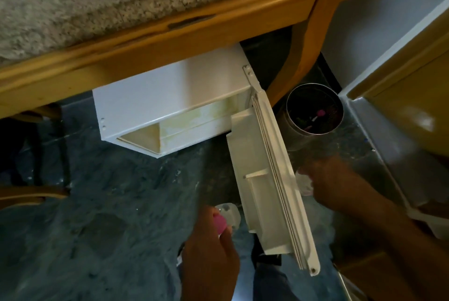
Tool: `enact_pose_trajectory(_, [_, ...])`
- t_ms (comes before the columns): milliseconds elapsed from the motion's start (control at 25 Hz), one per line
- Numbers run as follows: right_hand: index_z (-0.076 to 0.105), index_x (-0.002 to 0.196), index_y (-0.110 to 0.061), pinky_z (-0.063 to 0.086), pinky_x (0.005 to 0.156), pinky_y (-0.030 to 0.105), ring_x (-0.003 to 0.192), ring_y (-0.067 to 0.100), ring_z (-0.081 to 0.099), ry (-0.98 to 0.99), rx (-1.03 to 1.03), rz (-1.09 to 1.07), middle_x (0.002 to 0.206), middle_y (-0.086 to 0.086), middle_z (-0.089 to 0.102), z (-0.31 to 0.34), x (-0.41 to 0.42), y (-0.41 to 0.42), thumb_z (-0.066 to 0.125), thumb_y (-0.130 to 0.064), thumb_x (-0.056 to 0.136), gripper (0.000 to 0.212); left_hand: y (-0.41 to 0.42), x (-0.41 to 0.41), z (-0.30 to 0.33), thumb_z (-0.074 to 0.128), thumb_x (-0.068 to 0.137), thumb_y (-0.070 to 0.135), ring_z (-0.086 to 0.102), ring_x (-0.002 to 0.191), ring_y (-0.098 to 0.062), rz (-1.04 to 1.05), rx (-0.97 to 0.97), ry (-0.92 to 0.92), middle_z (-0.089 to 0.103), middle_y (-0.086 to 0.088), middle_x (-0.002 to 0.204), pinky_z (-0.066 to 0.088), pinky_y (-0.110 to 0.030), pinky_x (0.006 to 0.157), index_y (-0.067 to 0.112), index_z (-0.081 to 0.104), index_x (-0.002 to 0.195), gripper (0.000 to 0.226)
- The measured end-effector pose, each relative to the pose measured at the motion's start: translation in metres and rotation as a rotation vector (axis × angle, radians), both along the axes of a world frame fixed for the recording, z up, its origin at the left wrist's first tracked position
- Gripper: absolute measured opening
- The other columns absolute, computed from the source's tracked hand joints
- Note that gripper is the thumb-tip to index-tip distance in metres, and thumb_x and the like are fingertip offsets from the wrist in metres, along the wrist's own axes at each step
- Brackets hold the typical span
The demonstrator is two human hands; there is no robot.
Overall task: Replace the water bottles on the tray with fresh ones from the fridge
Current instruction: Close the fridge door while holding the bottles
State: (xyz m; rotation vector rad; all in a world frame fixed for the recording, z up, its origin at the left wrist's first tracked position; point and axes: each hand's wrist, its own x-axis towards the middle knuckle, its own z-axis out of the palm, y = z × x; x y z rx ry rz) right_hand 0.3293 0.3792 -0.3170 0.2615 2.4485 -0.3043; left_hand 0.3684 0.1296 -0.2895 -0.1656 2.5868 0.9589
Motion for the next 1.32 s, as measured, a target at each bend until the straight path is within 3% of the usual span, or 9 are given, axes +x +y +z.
enact_pose_trajectory(200, [0.034, 0.141, -0.032, 0.047, 0.097, 0.031, 0.116, 0.018, 0.054, -0.043, -0.042, 0.002, 0.136, 0.002, 0.051, -0.045, 0.014, -0.018, 0.062, -0.011, 0.084, 0.066, -0.025, 0.015, -0.035, 0.069, 0.079, 0.013, 0.057, 0.060, -0.017, 0.036, -0.125, 0.002, 0.061, 0.005, 0.069, 0.046, -0.027, 0.061, 0.018, 0.059, 0.097, 0.021])
enact_pose_trajectory(320, [0.024, 0.145, -0.034, 0.043, 0.102, 0.032, 0.125, 0.019, 0.047, -0.081, -0.019, 0.101, 0.145, 0.004, 0.042, -0.060, 0.016, -0.037, 0.057, -0.013, 0.088, 0.069, -0.038, 0.013, -0.047, 0.064, 0.084, 0.016, 0.053, 0.072, -0.012, 0.100, -0.129, -0.064, 0.052, 0.011, 0.078, 0.043, -0.025, 0.069, 0.019, 0.055, 0.104, 0.022])
enact_pose_trajectory(440, [0.023, 0.146, -0.031, 0.045, 0.100, 0.030, 0.122, 0.018, 0.048, -0.096, -0.050, 0.139, 0.142, 0.004, 0.044, -0.065, 0.011, -0.057, 0.058, -0.013, 0.087, 0.071, -0.054, 0.010, -0.052, 0.063, 0.086, 0.020, 0.057, 0.085, -0.011, 0.162, -0.108, -0.121, 0.053, 0.010, 0.088, 0.046, -0.022, 0.077, 0.020, 0.052, 0.110, 0.027])
enact_pose_trajectory(640, [0.020, 0.148, -0.025, 0.042, 0.104, 0.033, 0.127, 0.021, 0.045, -0.073, -0.058, 0.164, 0.145, 0.006, 0.042, -0.069, -0.006, -0.103, 0.057, -0.017, 0.087, 0.071, -0.079, -0.006, -0.054, 0.054, 0.089, 0.015, 0.052, 0.060, -0.004, 0.233, -0.088, -0.085, 0.053, 0.014, 0.070, 0.037, -0.011, 0.048, 0.034, 0.042, 0.088, 0.023])
enact_pose_trajectory(720, [0.018, 0.148, -0.020, 0.041, 0.105, 0.034, 0.128, 0.023, 0.044, -0.082, -0.051, 0.199, 0.146, 0.009, 0.040, -0.068, -0.017, -0.120, 0.056, -0.021, 0.089, 0.071, -0.090, -0.023, -0.056, 0.053, 0.091, 0.015, 0.055, 0.062, 0.000, 0.300, -0.091, -0.058, 0.054, 0.016, 0.074, 0.039, -0.009, 0.052, 0.039, 0.041, 0.087, 0.027])
enact_pose_trajectory(800, [0.018, 0.147, -0.016, 0.041, 0.107, 0.036, 0.129, 0.024, 0.044, -0.093, -0.047, 0.220, 0.145, 0.011, 0.040, -0.066, -0.029, -0.140, 0.058, -0.024, 0.089, 0.072, -0.106, -0.040, -0.056, 0.055, 0.090, 0.013, 0.056, 0.075, -0.004, 0.276, -0.123, -0.002, 0.059, 0.009, 0.085, 0.043, -0.018, 0.066, 0.029, 0.046, 0.097, 0.020])
enact_pose_trajectory(880, [0.021, 0.146, -0.013, 0.042, 0.106, 0.036, 0.128, 0.024, 0.046, -0.075, -0.037, 0.224, 0.143, 0.012, 0.042, -0.064, -0.040, -0.158, 0.056, -0.025, 0.091, 0.067, -0.121, -0.056, -0.055, 0.058, 0.088, 0.009, 0.059, 0.080, -0.013, 0.243, -0.158, 0.057, 0.064, 0.001, 0.093, 0.044, -0.023, 0.070, 0.019, 0.050, 0.104, 0.021])
enact_pose_trajectory(1120, [0.040, 0.135, -0.005, 0.049, 0.098, 0.039, 0.113, 0.028, 0.057, -0.008, 0.017, 0.178, 0.126, 0.016, 0.056, -0.069, -0.072, -0.203, 0.051, -0.022, 0.094, 0.046, -0.172, -0.095, -0.033, 0.061, 0.083, 0.003, 0.067, 0.074, -0.035, 0.219, -0.244, 0.233, 0.069, -0.013, 0.086, 0.043, -0.029, 0.061, 0.013, 0.049, 0.101, 0.024])
enact_pose_trajectory(1320, [0.049, 0.126, -0.007, 0.049, 0.095, 0.039, 0.109, 0.026, 0.061, 0.054, 0.042, 0.088, 0.119, 0.014, 0.062, -0.084, -0.099, -0.228, 0.062, -0.025, 0.088, 0.044, -0.206, -0.099, -0.027, 0.061, 0.085, 0.006, 0.066, 0.080, -0.036, 0.214, -0.254, 0.205, 0.068, -0.016, 0.094, 0.056, -0.040, 0.067, 0.014, 0.046, 0.107, 0.028])
